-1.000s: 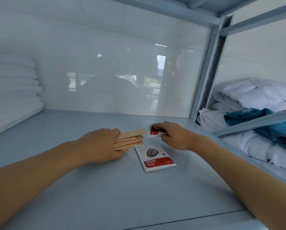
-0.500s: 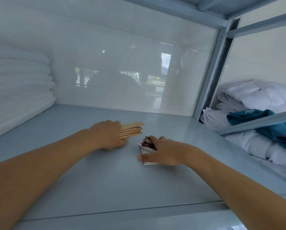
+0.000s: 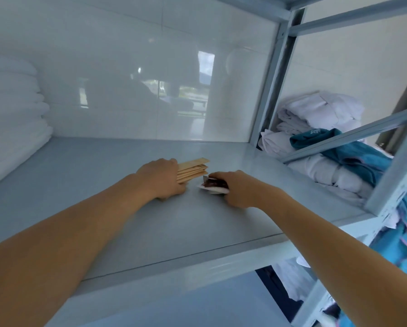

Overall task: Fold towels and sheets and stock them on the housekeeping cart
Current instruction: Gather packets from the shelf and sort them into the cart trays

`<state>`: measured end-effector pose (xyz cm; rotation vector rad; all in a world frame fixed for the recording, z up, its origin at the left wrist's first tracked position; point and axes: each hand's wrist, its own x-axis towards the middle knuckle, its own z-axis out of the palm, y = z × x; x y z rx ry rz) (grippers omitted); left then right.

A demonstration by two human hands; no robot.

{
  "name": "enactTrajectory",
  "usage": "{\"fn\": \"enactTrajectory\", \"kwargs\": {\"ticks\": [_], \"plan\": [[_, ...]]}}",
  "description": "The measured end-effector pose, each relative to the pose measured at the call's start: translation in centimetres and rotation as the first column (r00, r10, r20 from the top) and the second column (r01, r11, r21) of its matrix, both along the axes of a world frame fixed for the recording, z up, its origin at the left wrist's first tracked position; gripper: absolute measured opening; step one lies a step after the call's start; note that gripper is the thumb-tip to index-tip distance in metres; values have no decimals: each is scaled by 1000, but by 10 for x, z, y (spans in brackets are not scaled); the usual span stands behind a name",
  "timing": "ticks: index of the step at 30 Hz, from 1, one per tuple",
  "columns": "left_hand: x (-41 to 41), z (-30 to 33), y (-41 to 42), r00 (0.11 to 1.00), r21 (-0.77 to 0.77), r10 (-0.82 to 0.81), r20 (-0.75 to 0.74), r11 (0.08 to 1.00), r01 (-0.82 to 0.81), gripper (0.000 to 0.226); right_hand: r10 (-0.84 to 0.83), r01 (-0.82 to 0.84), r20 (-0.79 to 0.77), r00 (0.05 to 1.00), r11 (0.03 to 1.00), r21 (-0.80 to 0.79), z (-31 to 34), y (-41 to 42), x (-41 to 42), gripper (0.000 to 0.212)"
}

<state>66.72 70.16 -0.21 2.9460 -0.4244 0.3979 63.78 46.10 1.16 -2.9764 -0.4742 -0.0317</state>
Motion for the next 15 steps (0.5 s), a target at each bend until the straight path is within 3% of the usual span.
{"fn": "enactTrajectory", "kwargs": {"ticks": [7,15], "plan": [[-14,4,-22,994,5,-112,10,994,112,43,-126,126,74,989,992,7,-12,-41,-44,58],[-51,8,-66,937,-22,-318,146,945,325,41,-252,243,142,957,967,77,-14,-104,-118,64]]}}
